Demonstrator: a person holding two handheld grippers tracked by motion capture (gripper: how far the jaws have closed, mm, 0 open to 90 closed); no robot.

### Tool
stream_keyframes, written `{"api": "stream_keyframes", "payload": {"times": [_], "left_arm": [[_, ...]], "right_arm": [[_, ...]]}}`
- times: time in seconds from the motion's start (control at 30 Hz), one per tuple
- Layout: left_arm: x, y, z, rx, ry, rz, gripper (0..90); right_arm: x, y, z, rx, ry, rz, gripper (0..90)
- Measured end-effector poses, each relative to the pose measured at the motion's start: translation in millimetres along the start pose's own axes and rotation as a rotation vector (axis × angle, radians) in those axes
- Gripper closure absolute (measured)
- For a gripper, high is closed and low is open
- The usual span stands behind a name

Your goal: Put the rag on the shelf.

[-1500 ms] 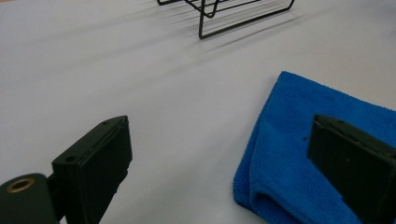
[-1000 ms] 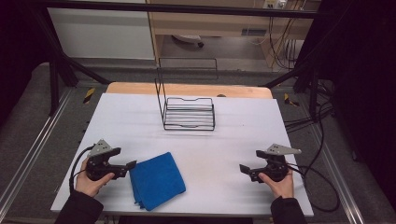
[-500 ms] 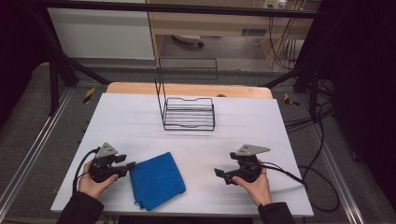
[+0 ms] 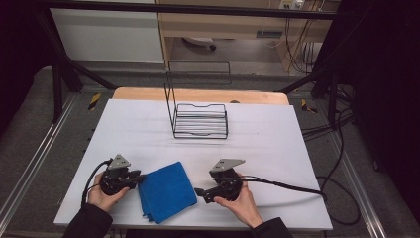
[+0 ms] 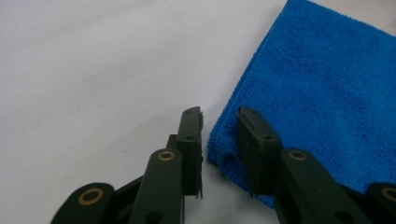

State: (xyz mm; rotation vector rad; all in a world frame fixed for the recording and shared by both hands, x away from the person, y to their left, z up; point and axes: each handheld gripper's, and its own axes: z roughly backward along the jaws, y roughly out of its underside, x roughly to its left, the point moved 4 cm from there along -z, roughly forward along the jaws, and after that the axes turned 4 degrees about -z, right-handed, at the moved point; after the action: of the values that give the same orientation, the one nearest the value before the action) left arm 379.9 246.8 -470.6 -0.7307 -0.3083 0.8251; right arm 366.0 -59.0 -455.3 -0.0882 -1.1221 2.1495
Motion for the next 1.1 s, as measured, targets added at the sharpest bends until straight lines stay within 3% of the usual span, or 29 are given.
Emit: {"api": "stream_keyframes", "payload": {"times": [0.27, 0.3, 0.5, 0.73, 0.97, 1.1], "left_arm": [[-4.3, 0.3, -2.7, 0.015, 0.004, -0.020, 74.3], [-5.7, -0.1, -3.2, 0.021, 0.002, -0.024, 76.2], [-8.7, -1.5, -4.7, 0.036, -0.005, -0.019, 81.9], [-8.4, -3.4, -5.3, 0.032, 0.005, -0.007, 86.4], [-8.2, -13.6, -14.0, -0.002, 0.010, 0.034, 87.0], [-13.2, -24.3, -24.9, -0.029, 0.031, 0.057, 86.9]], "right_arm": [[14.4, 3.1, -27.9, 0.076, -0.038, 0.021, 36.7], [16.1, 4.1, -33.3, 0.083, -0.037, 0.024, 43.5], [18.3, 7.6, -37.9, 0.090, -0.043, 0.014, 60.5], [23.0, 9.1, -36.6, 0.112, -0.068, -0.042, 83.1], [26.7, 7.4, -26.7, 0.102, -0.060, -0.062, 86.7], [33.1, 10.6, -12.3, 0.112, -0.021, -0.100, 86.6]]}}
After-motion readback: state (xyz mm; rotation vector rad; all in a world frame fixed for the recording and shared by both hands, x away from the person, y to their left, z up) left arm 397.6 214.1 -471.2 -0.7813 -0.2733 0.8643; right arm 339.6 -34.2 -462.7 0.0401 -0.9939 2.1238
